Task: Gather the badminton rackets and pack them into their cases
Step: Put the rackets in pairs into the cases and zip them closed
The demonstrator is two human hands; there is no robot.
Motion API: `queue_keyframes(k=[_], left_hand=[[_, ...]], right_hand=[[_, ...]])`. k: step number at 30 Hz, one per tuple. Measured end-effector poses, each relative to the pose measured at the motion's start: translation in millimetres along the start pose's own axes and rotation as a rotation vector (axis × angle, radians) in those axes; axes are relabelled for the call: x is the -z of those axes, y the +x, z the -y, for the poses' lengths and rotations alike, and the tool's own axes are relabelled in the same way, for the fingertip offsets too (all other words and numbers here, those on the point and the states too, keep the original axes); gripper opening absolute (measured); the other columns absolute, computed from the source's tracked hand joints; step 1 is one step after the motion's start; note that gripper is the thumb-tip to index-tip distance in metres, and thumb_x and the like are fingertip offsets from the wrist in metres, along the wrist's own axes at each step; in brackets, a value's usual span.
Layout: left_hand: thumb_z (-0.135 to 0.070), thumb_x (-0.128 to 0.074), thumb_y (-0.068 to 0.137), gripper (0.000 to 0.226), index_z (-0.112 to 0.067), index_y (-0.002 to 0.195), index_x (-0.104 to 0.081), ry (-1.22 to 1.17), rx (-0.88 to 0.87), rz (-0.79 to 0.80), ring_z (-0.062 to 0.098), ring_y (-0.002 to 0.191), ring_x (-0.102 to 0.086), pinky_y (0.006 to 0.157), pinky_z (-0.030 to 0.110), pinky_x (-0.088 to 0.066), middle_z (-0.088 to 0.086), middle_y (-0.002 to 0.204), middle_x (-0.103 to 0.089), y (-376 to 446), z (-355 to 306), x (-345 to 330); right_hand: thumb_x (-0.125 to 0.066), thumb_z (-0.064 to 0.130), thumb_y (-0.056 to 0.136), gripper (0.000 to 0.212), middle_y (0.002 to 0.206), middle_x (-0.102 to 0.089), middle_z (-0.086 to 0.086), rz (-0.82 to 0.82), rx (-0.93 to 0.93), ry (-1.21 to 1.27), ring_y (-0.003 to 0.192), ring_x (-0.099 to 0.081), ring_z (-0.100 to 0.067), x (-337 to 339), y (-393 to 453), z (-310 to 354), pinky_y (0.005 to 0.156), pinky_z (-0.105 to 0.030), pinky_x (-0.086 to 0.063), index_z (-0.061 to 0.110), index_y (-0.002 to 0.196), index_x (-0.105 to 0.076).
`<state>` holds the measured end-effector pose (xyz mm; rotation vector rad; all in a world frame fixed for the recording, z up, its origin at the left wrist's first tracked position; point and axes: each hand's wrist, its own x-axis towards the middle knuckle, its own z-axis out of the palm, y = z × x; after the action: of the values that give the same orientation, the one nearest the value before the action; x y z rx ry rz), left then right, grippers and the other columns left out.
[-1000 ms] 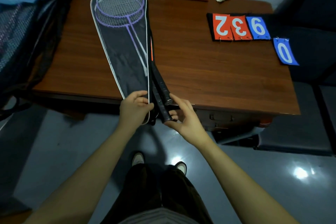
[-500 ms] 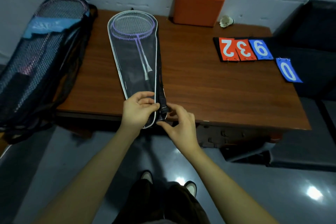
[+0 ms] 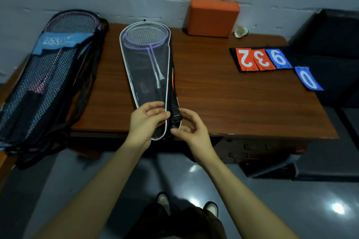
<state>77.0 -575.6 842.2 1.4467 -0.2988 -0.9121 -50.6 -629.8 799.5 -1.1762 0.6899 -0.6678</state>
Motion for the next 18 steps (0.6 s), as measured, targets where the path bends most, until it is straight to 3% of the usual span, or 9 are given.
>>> queue_keyframes(k=[3,5,7,10,15,18], left_hand=[[0.010,-0.067,0.073,0.031,-0.011,0.095,-0.062,-0.032,0.014,0.006,0.010,0.066,-0.065,0.065,0.018,-0.054,0.001,0.072,-0.068,1,0,5],[0.010,-0.067,0.073,0.031,-0.011,0.095,-0.062,-0.044,0.024,0.013,0.013,0.069,-0.066,0.070,0.022,-0.055,0.003,0.075,-0.068,1,-1,6],[0.009,-0.067,0.073,0.030,-0.012,0.094,-0.063,-0.056,0.029,0.020,0.016,0.074,-0.065,0.075,0.027,-0.054,0.006,0.079,-0.068,0,-4,6],[0.008,-0.067,0.074,0.028,-0.013,0.092,-0.063,-0.066,0.009,0.011,0.012,0.072,-0.065,0.072,0.022,-0.054,0.002,0.075,-0.068,-2,-7,5],[0.010,-0.066,0.074,0.026,-0.008,0.092,-0.063,-0.044,-0.061,-0.038,0.002,0.062,-0.064,0.058,0.012,-0.050,0.004,0.076,-0.066,-10,-12,-1],[0.009,-0.067,0.073,0.028,-0.006,0.097,-0.063,-0.033,-0.093,-0.088,-0.002,0.060,-0.063,0.059,0.009,-0.048,0.003,0.076,-0.066,-11,-16,-1]], right_hand=[[-0.064,0.007,0.080,0.043,0.115,-0.066,-0.005,0.037,-0.051,0.086,0.100,-0.061,-0.024,3,-2,1,0.093,-0.038,-0.047,0.014,0.122,-0.058],[-0.067,0.006,0.078,0.049,0.115,-0.064,-0.011,0.066,-0.056,0.040,0.097,-0.061,-0.024,6,-2,2,0.094,-0.043,-0.046,0.018,0.124,-0.058],[-0.072,0.002,0.072,0.059,0.121,-0.057,-0.018,0.072,-0.018,-0.057,0.085,-0.057,-0.019,5,-2,5,0.088,-0.045,-0.049,0.024,0.124,-0.057],[-0.074,-0.006,0.070,0.057,0.113,-0.053,-0.016,-0.016,0.083,-0.168,0.068,-0.049,-0.010,-1,-2,13,0.071,-0.028,-0.048,0.022,0.117,-0.061],[-0.076,-0.009,0.066,0.044,0.102,-0.052,-0.014,-0.131,0.168,-0.309,0.065,-0.047,-0.005,-20,-1,17,0.060,-0.013,-0.042,0.012,0.103,-0.062],[-0.073,-0.007,0.072,0.034,0.104,-0.052,-0.007,-0.075,0.154,-0.295,0.071,-0.049,-0.007,-22,1,17,0.065,-0.017,-0.044,0.008,0.101,-0.063]])
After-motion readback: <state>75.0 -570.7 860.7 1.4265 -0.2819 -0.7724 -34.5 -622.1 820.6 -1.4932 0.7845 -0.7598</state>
